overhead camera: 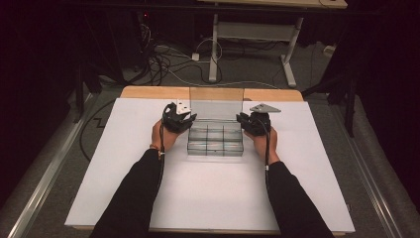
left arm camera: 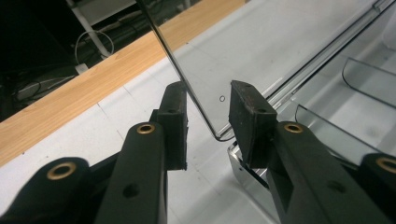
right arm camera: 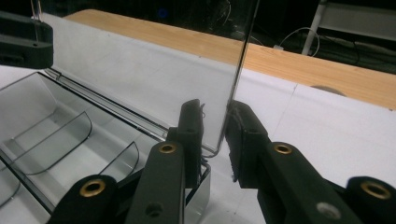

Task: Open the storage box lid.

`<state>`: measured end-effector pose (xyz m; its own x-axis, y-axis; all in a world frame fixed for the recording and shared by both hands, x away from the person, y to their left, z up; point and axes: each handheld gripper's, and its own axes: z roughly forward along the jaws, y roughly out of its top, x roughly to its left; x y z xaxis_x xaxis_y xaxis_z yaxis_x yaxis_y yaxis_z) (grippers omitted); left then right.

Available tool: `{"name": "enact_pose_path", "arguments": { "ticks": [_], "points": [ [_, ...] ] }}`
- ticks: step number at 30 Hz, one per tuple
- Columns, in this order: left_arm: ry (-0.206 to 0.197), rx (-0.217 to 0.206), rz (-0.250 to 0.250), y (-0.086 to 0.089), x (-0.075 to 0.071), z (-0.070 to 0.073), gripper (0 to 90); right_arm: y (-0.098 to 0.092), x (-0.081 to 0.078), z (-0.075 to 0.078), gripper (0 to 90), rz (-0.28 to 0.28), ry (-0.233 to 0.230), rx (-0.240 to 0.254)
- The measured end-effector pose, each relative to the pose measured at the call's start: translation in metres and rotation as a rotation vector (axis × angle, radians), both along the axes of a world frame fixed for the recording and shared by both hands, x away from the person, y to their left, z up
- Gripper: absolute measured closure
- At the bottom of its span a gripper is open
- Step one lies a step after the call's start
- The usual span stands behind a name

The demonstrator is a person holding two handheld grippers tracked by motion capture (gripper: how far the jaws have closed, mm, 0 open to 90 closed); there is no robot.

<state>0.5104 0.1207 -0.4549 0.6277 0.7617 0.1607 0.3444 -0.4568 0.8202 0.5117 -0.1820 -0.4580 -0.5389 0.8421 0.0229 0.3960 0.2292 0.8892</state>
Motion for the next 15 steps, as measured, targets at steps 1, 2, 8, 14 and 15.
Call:
{"name": "enact_pose_path", "arguments": {
  "ticks": [1,2,8,14,15],
  "points": [
    [0.001,-0.006,0.002,0.0002,-0.0001,-0.0004,66.0,0.0003,-0.0004,-0.0001,76.9,-0.004,0.003,0.004],
    [0.004,-0.011,0.002,0.0005,-0.0001,-0.0006,66.0,0.0014,-0.0010,-0.0003,76.8,-0.017,0.007,0.015],
    [0.014,-0.005,0.006,0.0017,-0.0005,0.0008,65.9,0.0068,-0.0033,0.0006,75.7,-0.032,0.007,-0.006],
    [0.007,0.004,0.012,0.0007,0.0001,0.0000,65.9,0.0085,-0.0024,0.0008,75.2,-0.036,-0.005,-0.032],
    [0.007,0.006,0.013,0.0006,0.0002,-0.0001,65.9,0.0086,-0.0021,0.0006,75.1,-0.037,-0.003,-0.030]
  ]
}}
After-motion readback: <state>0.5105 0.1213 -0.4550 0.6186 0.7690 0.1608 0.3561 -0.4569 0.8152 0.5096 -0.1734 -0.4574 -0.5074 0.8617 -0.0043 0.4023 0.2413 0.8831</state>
